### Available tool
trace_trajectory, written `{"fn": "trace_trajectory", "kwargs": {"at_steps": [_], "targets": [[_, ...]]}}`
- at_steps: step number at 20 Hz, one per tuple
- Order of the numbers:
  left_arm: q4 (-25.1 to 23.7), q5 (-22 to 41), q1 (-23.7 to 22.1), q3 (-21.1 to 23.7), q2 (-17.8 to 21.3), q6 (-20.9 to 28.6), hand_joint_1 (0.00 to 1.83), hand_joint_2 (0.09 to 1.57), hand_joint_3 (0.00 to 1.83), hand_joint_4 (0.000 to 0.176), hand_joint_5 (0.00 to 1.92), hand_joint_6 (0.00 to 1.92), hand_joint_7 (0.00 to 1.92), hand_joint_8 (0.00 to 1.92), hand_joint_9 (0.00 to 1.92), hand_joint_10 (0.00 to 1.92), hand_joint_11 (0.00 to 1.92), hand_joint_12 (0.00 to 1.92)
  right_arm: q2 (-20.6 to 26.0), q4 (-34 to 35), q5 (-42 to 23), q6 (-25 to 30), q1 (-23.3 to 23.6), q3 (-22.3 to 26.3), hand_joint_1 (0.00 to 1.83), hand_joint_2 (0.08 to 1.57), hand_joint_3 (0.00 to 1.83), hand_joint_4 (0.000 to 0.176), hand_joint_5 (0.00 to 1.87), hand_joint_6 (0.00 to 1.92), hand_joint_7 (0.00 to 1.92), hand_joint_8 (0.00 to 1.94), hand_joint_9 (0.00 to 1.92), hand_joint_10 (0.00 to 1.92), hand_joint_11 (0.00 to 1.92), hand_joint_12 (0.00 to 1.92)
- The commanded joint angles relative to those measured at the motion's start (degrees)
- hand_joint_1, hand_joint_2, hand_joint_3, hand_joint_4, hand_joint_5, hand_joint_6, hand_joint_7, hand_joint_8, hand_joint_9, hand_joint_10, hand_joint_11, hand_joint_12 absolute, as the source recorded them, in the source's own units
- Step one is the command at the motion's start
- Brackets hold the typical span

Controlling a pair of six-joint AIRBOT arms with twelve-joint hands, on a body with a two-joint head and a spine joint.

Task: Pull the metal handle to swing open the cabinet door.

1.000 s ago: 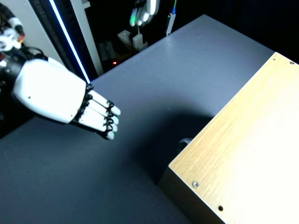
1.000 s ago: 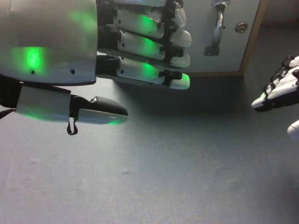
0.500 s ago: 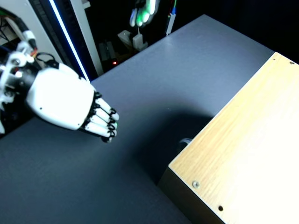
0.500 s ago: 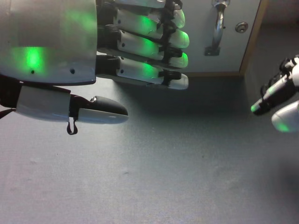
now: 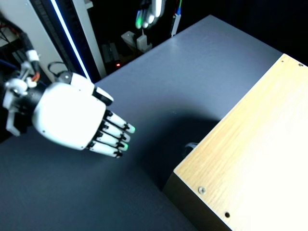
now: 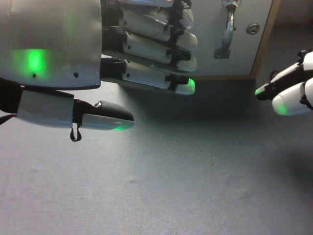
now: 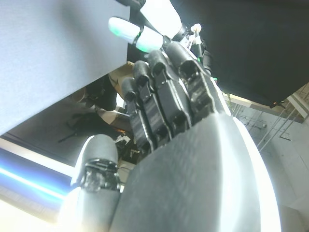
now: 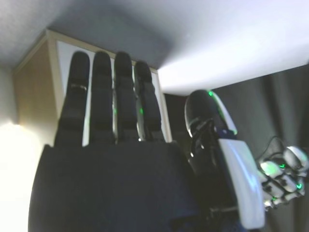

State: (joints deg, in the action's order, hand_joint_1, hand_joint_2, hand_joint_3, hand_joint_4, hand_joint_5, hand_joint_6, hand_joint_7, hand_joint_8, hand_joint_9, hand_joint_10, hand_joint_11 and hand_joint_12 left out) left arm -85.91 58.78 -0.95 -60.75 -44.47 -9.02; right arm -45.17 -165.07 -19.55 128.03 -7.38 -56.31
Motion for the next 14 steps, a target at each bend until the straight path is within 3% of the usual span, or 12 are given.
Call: {"fn": "trace_trajectory", "kwargs": {"at_steps": [1,6,14], "targets": [[5.8,1.5,-0.6,-0.1,0.4,-0.5,0.0,1.56,0.01,0.0,0.52,0.0,0.54,0.0,0.47,0.0,0.05,0.86,0.1,0.6,5.9,1.7,0.1,-0.5,0.0,1.57,0.03,0.0,0.34,0.0,0.37,0.0,0.32,0.0,0.0,0.86],[5.8,1.5,-0.6,-0.1,0.4,-0.5,0.0,1.57,0.0,0.0,0.5,0.0,0.52,0.0,0.46,0.0,0.08,0.82,-0.9,0.6,12.1,11.4,-3.2,-2.0,0.0,1.57,0.03,0.0,0.38,0.01,0.4,0.0,0.36,0.01,0.0,0.95],[5.8,1.5,-0.6,-0.1,0.4,-0.5,0.0,1.57,0.02,0.0,0.5,0.01,0.52,0.01,0.46,0.01,0.1,0.82,-3.8,0.6,19.3,23.3,-7.3,-4.8,0.0,1.57,0.03,0.0,0.34,0.0,0.36,0.0,0.33,0.0,0.0,0.89]]}}
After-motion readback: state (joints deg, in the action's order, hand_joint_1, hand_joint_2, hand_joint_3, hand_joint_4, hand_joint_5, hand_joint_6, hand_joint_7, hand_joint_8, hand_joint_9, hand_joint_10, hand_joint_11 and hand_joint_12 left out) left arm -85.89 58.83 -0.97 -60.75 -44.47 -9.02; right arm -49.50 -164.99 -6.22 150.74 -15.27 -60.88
